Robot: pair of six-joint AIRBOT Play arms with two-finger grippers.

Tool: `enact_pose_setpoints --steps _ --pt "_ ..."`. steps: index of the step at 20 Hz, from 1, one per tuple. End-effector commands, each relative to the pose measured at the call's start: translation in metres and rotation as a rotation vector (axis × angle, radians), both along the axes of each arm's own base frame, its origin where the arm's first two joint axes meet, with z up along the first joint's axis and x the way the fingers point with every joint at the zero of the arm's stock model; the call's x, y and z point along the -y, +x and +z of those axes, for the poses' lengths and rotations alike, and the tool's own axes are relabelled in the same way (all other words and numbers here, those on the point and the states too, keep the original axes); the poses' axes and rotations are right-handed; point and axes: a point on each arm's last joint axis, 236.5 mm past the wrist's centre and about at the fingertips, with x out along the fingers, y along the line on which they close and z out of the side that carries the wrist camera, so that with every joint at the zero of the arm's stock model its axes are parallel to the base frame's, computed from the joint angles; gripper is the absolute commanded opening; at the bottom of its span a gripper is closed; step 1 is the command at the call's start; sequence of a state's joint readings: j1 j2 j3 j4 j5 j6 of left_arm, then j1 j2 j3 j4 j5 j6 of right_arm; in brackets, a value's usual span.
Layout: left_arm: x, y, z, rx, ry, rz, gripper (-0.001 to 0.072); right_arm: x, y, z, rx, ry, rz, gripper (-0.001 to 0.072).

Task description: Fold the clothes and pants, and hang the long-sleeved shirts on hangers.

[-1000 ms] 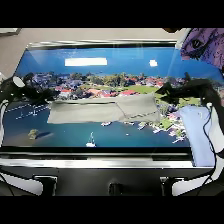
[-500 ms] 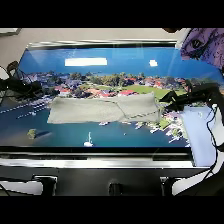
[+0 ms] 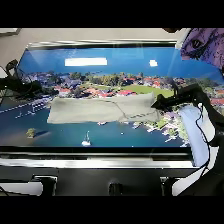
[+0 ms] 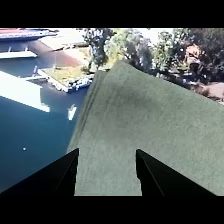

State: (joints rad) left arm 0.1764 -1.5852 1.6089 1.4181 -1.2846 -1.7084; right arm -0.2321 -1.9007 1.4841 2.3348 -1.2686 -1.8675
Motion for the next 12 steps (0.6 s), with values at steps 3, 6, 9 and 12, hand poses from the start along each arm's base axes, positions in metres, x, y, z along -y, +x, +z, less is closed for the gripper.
enact_pose_setpoints --steps 3,6,9,12 --pt "0.078 0.022 0.004 0.073 -0.117 -0.1 0.0407 -0.001 0.024 0.056 0.12 -0.083 -0.097 0.0029" --pt "0.146 0.032 -0.005 0.099 -0.205 -0.18 0.0397 0.018 0.01 0.095 0.129 -0.193 -0.112 0.0029" --pt "0.216 0.027 -0.027 0.064 -0.288 -0.261 0.0359 0.033 -0.01 0.127 0.137 -0.283 -0.124 0.0029" --pt "0.288 0.01 -0.055 0.009 -0.372 -0.331 0.0018 0.045 -0.023 0.159 0.174 -0.356 -0.152 0.0029"
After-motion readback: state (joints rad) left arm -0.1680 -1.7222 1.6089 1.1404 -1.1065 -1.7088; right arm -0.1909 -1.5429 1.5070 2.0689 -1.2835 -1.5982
